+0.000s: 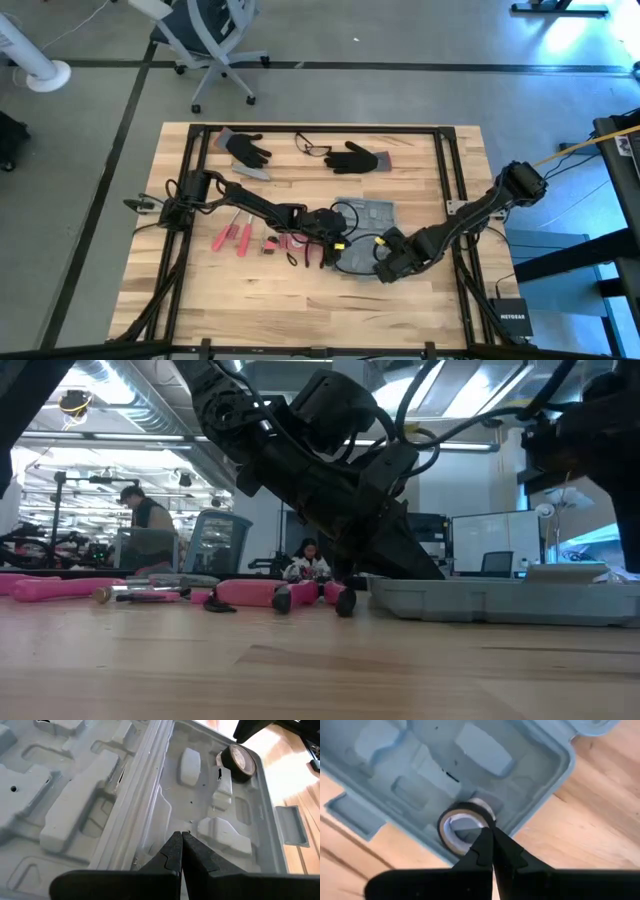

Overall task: Prefit tool cases
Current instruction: Put the black electrical tape into the prefit tool case

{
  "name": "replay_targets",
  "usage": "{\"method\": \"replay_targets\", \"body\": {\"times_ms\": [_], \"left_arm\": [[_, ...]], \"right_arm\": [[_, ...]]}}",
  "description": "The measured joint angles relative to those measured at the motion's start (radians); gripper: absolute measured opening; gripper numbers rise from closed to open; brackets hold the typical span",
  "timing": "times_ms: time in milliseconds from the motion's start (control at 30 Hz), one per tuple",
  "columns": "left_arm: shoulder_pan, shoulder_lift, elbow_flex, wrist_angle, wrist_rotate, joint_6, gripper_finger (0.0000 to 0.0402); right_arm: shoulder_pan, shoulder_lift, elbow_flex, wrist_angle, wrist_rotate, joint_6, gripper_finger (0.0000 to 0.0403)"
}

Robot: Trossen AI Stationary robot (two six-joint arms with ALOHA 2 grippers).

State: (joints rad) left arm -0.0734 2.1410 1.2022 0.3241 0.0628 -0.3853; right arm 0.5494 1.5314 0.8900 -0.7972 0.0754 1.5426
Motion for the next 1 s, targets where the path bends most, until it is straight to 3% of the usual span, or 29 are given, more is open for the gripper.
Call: {"method": "replay_targets", "body": {"times_ms": [700, 1000], "left_arm": [[0.000, 0.000, 0.000, 0.000, 0.001, -0.010, 0.0000], [0.003, 0.000, -0.001, 0.001, 0.001, -0.011, 0.0000]], "right_arm": [[-0.013, 0.092, -0.001, 0.080, 0.005, -0.006, 0.0000], [-0.013, 0.038, -0.001, 0.063, 0.007, -0.006, 0.0000]]}}
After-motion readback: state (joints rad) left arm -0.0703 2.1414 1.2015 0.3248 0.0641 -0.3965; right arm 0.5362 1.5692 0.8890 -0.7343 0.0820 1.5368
